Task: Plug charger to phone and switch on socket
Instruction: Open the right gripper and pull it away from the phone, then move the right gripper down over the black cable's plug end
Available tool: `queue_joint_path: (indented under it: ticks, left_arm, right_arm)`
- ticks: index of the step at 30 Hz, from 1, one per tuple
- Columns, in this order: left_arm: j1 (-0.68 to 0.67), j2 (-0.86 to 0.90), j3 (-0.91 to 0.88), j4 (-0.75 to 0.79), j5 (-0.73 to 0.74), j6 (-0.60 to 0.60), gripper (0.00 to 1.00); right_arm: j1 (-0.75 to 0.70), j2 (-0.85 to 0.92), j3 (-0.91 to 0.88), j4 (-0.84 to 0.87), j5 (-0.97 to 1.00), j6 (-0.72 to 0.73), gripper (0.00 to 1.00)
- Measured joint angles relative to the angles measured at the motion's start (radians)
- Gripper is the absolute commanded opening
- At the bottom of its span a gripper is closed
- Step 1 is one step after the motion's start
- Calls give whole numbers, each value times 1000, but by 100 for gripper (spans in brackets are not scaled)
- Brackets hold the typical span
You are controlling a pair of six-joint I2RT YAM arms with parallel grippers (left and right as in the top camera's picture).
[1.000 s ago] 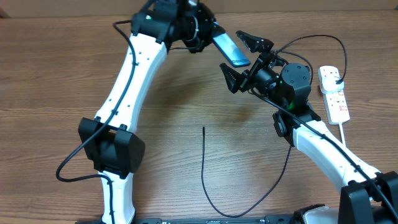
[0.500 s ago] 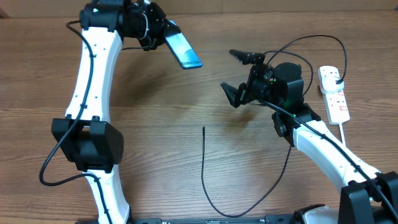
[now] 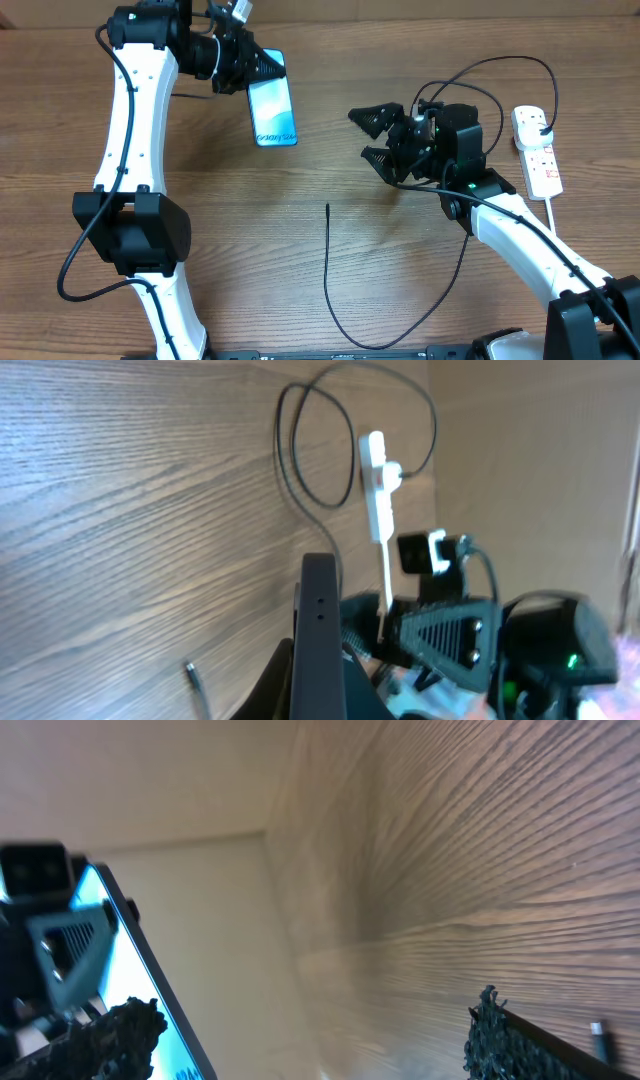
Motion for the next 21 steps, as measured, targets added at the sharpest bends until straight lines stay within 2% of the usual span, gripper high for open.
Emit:
queue_joint_path:
  ticks: [3, 7, 14, 21]
  left_arm:
    - [2, 0, 0, -38, -9, 99, 4]
    - [2, 0, 0, -46, -45, 158, 4]
    - [18, 0, 0, -43, -82, 188, 4]
    - [103, 0, 0, -46, -90, 186, 4]
  right_arm:
    - [8, 0, 0, -44, -12, -105, 99]
    - [43, 0, 5, -148, 21, -218, 99]
    - [132, 0, 158, -495, 204, -417, 100]
    - [204, 0, 238, -616, 369, -530, 100]
